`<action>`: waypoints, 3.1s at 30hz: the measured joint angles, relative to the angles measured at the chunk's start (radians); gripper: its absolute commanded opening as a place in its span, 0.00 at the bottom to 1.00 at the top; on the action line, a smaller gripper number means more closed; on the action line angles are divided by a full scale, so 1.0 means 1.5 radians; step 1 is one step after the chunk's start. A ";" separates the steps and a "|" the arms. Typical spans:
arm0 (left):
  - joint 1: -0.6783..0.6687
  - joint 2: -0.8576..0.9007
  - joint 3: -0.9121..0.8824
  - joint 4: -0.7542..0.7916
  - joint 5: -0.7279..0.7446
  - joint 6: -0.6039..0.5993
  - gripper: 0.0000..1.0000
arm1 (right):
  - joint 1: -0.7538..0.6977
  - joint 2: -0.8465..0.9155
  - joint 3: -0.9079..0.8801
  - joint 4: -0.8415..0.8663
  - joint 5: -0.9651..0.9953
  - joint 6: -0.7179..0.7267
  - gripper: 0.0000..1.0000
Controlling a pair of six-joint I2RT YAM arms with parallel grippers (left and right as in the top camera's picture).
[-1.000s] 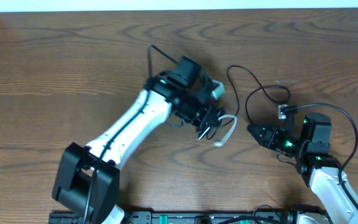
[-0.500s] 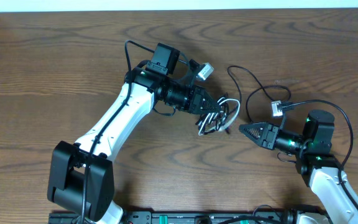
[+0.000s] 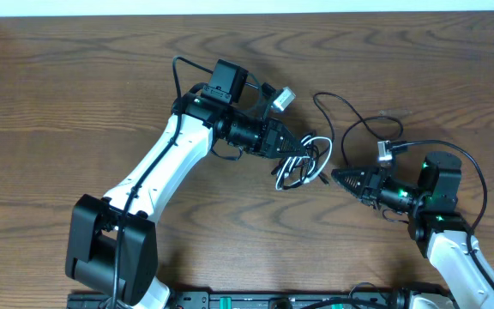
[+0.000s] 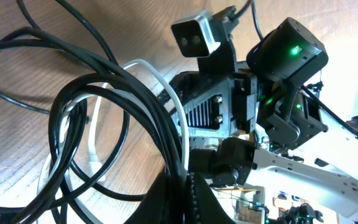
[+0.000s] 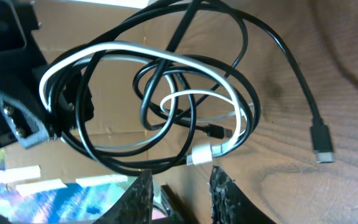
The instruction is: Untangle cables
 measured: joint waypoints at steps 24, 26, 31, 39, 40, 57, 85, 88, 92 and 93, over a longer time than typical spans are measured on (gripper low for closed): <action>-0.013 0.000 0.000 0.000 -0.012 0.001 0.15 | 0.032 0.000 0.000 0.000 0.026 0.058 0.27; -0.018 0.000 0.000 0.000 -0.027 0.002 0.61 | 0.038 0.000 0.000 0.000 0.032 0.058 0.27; -0.023 0.000 0.000 -0.025 -0.098 -0.005 0.82 | 0.042 0.000 0.000 0.000 0.040 0.058 0.27; -0.023 0.000 0.000 -0.080 -0.258 -0.008 0.83 | 0.042 0.000 0.000 -0.004 0.053 0.056 0.28; -0.023 0.000 0.000 -0.080 -0.264 -0.008 0.83 | 0.042 0.000 0.000 -0.004 0.055 0.056 0.28; -0.023 0.000 0.000 -0.090 -0.330 -0.007 0.83 | 0.044 0.000 0.000 -0.102 0.095 0.030 0.72; -0.129 0.005 -0.032 -0.035 -0.555 0.025 0.83 | 0.220 0.000 -0.001 -0.140 0.354 0.045 0.71; -0.129 0.024 -0.032 -0.035 -0.563 0.025 0.79 | 0.247 0.000 -0.001 -0.109 0.375 0.055 0.67; -0.129 0.049 -0.032 -0.035 -0.568 0.022 0.51 | 0.281 0.000 -0.001 -0.092 0.406 0.070 0.58; -0.129 0.052 -0.032 -0.034 -0.569 0.024 0.50 | 0.291 0.000 -0.001 -0.092 0.419 0.073 0.56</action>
